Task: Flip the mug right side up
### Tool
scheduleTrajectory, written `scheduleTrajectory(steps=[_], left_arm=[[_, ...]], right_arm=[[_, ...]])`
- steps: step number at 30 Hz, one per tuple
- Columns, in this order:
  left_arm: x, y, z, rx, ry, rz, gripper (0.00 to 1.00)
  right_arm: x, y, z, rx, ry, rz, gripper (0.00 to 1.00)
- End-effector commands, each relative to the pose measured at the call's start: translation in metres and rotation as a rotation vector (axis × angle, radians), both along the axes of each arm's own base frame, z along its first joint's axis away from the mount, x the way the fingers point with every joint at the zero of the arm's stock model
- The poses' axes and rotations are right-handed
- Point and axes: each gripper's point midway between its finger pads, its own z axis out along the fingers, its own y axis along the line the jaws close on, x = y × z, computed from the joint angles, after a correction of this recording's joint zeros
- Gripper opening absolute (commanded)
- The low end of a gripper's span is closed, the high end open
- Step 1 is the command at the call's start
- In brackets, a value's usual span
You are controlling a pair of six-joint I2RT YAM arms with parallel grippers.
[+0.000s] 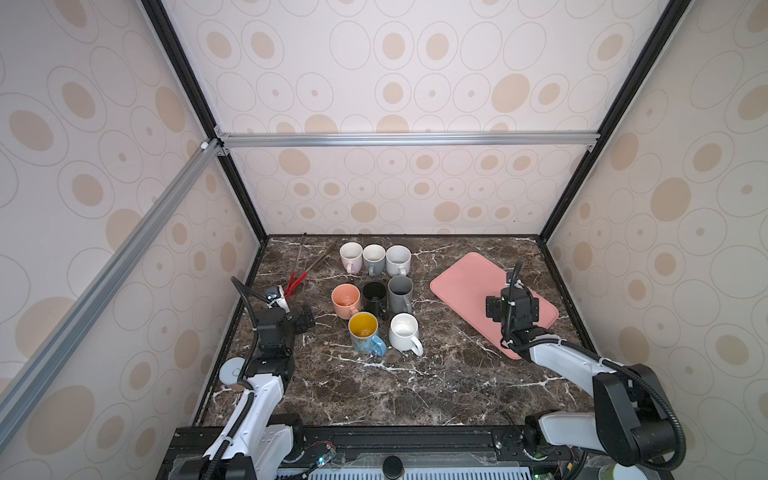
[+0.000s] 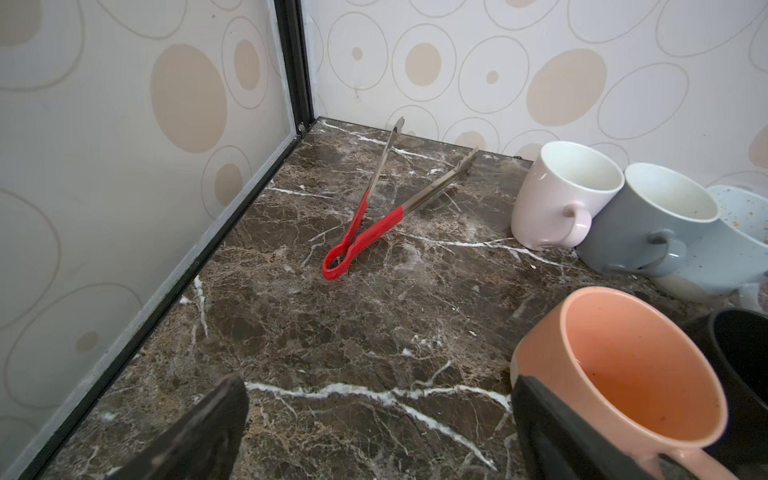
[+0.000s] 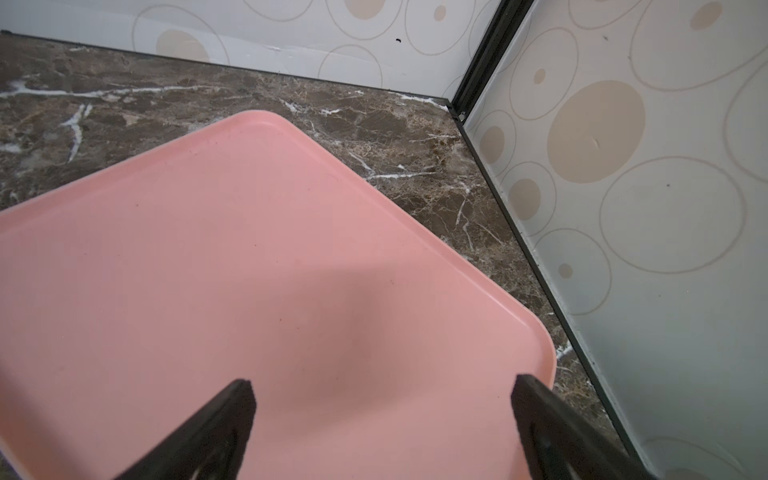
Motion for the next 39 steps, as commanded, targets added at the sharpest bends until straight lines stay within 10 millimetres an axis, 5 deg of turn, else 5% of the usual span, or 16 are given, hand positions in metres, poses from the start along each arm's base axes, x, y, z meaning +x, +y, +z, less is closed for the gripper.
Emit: scheduleTrajectory(steps=[1,15,29,39], left_arm=[[0.008,0.002,0.012,0.03,-0.087,-0.008,1.0],[0.015,-0.003,-0.027,0.035,-0.121,-0.043,1.0],[0.015,-0.001,0.002,0.08,-0.339,-0.032,1.0],[0.034,-0.008,-0.005,0.111,-0.35,-0.088,1.0]], right_arm=[[0.013,0.006,0.016,0.034,-0.129,0.061,1.0],[0.013,0.004,-0.015,0.108,-0.166,0.143,1.0],[0.022,-0.011,-0.034,0.107,-0.135,0.039,1.0],[0.021,-0.011,-0.035,0.109,-0.135,0.043,1.0]])
